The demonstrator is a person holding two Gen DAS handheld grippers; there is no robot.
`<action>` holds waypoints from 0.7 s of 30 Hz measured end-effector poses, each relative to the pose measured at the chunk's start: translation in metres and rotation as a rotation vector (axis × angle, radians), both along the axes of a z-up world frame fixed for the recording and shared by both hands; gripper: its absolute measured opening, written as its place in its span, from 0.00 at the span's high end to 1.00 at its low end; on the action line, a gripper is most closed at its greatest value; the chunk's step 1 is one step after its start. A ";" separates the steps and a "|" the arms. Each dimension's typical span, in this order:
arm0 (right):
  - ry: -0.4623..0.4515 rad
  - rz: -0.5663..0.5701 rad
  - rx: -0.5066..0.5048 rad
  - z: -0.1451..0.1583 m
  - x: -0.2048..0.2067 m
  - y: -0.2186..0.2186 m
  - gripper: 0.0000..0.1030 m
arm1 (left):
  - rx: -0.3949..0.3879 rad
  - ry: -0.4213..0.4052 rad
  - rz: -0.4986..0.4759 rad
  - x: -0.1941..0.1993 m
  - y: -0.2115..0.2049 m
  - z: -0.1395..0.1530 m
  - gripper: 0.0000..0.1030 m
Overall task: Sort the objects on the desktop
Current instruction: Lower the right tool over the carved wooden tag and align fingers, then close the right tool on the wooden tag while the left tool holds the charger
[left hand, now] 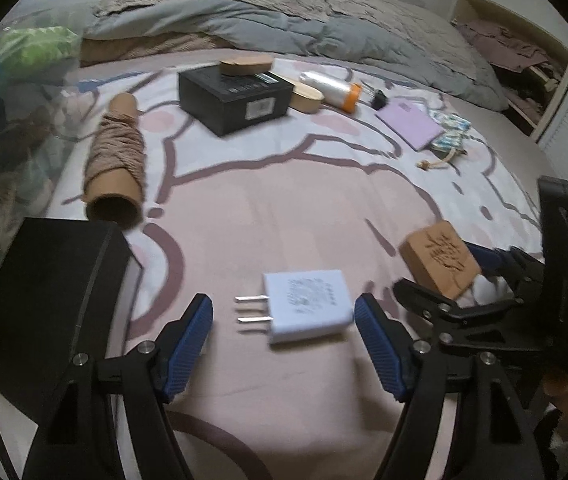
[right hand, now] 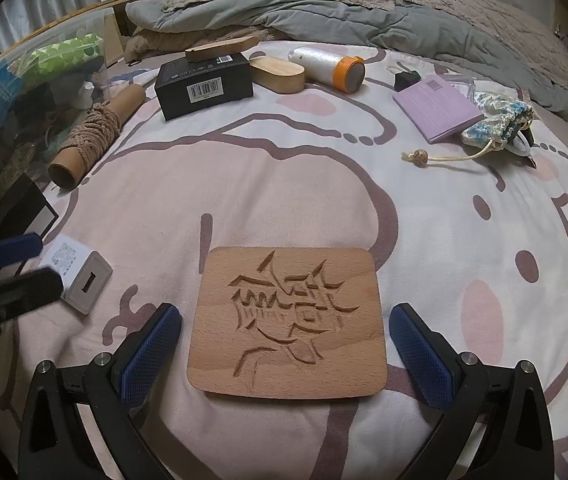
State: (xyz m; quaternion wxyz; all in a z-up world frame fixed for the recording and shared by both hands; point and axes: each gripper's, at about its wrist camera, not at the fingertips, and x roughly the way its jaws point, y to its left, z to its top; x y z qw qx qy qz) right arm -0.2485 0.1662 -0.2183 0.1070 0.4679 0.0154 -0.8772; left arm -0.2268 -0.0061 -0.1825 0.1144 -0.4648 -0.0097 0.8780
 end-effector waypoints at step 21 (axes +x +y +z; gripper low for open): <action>0.013 -0.062 -0.098 0.010 0.007 0.015 0.02 | -0.057 -0.025 0.016 -0.003 0.019 -0.019 0.28</action>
